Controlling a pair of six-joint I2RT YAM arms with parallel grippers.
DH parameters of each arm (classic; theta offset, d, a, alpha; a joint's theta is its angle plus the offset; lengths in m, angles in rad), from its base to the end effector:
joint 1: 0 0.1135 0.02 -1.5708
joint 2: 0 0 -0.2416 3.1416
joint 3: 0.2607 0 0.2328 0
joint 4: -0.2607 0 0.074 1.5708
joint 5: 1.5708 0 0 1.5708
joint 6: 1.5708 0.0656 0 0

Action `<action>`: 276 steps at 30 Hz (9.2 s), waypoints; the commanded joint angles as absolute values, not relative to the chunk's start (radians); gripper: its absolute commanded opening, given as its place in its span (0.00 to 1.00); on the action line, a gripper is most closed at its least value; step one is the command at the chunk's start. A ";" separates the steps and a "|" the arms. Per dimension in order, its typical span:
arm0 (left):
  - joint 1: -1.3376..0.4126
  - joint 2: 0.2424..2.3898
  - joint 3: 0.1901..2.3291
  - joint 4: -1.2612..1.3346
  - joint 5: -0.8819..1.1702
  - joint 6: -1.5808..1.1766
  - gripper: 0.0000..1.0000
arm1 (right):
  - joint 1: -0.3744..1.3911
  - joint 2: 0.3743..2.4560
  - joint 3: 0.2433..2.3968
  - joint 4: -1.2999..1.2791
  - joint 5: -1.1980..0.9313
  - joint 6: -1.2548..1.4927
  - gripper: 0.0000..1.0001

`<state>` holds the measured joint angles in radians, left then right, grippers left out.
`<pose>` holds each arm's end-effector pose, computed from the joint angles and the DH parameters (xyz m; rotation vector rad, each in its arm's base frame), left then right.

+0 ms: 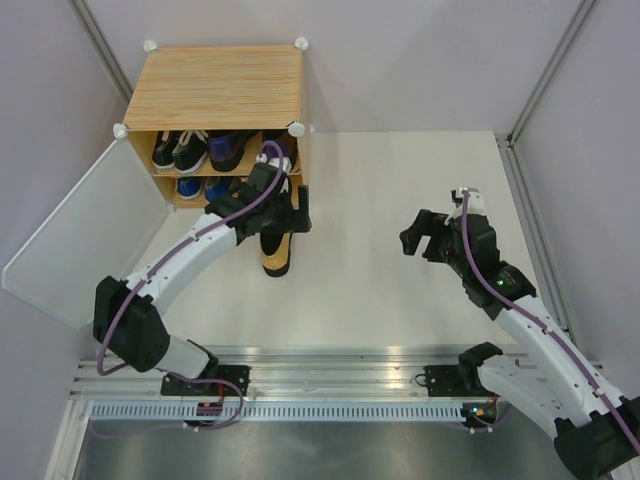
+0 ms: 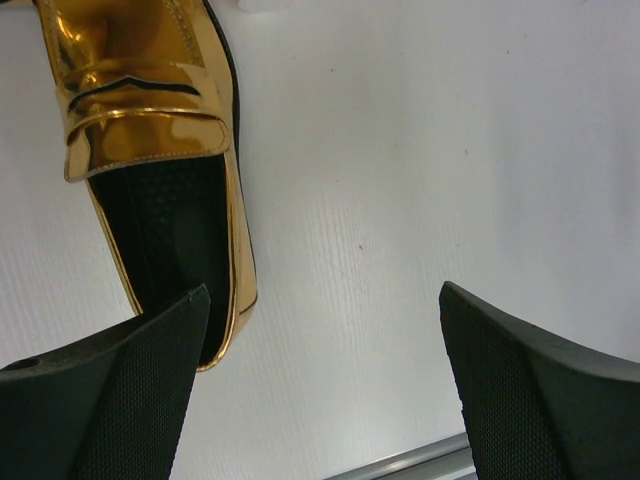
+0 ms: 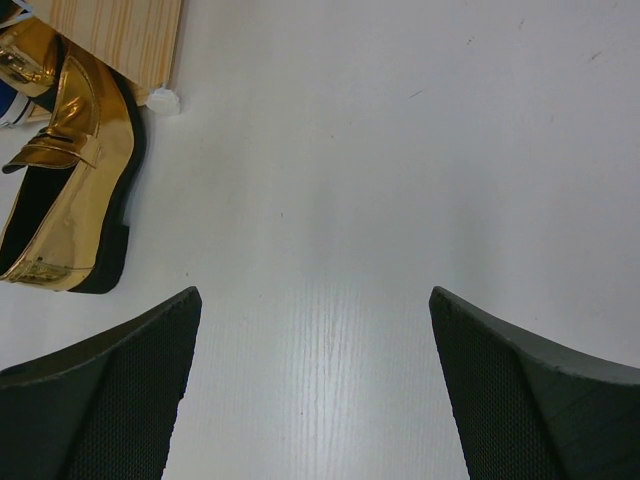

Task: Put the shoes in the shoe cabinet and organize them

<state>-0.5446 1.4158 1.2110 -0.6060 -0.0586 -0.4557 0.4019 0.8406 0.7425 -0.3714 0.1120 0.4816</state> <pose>0.2682 -0.1580 0.2641 0.0792 2.4169 -0.4010 0.1986 0.0765 0.2682 0.1533 2.0598 0.4373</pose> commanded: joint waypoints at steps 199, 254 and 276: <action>-0.322 1.621 0.876 0.155 -0.219 -0.658 0.02 | 0.400 0.919 0.750 -0.314 0.137 0.440 0.93; -0.347 1.703 0.960 0.227 -0.173 -0.519 0.47 | 0.400 0.962 0.750 -0.308 0.126 0.436 0.92; -0.342 1.746 1.134 0.196 -0.206 -0.460 0.46 | 0.400 0.969 0.752 -0.307 0.132 0.434 0.92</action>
<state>-0.3618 1.7218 1.0267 -0.0612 -0.1211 -0.5034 0.4019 0.9642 0.7418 -0.3431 0.1284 0.4446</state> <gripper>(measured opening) 0.467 0.921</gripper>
